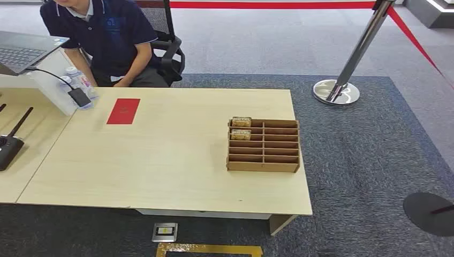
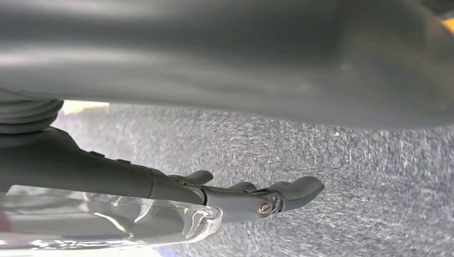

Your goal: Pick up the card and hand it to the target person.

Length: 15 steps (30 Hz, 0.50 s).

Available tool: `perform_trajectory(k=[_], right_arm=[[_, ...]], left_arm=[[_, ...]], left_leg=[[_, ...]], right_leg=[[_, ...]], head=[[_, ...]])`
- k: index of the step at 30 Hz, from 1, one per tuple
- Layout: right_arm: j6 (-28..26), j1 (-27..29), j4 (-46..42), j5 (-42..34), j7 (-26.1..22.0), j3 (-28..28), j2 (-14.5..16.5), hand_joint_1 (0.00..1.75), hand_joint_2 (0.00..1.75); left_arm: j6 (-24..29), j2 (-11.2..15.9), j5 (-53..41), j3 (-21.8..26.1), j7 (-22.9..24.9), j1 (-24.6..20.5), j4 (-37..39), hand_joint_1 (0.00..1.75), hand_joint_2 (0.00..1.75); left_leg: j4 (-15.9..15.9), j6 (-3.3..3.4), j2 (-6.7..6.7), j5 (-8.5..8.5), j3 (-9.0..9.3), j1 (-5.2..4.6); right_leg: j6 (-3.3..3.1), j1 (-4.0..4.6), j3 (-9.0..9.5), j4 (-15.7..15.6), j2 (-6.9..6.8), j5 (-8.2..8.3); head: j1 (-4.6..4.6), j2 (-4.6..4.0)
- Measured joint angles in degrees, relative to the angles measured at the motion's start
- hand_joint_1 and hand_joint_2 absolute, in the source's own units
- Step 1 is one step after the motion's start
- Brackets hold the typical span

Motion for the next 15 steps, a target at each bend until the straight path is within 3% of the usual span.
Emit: perform_trajectory(k=[15], right_arm=[[-4.09,-0.63,-0.15,-8.37,-14.87,-9.71,-3.83,0.0,0.0]], left_arm=[[0.17,-0.12,1.45,1.41,-0.27,-0.07,0.01,0.0,0.0]], left_leg=[[0.0,0.0,0.0,0.0,-0.01,0.0]], right_leg=[[0.01,0.0,0.01,0.0,0.0,0.01]], head=[[0.01,0.0]])
